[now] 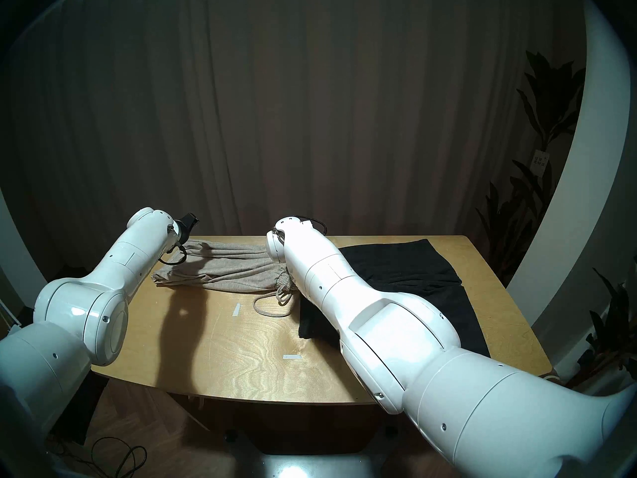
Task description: Fold pants twice and stack them
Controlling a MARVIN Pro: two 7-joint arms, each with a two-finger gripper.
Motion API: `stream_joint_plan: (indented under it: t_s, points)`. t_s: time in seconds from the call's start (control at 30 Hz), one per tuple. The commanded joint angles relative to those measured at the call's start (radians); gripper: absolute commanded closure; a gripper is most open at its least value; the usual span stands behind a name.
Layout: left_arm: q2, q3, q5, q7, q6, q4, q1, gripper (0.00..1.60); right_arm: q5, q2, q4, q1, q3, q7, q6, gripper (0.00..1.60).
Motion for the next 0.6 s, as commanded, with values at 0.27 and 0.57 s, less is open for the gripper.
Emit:
stream_joint_plan:
  t_s: [0.27,0.57]
  points:
    - [-0.005,0.019,0.022,-0.012,-0.024,0.029,-0.06,0.0,-0.003,-0.022,0.015,0.044,0.012,0.025,-0.003,0.0]
    - [0.01,0.028,0.029,-0.025,-0.022,0.068,-0.06,0.0,-0.002,-0.043,0.034,0.043,0.018,0.034,-0.006,0.0]
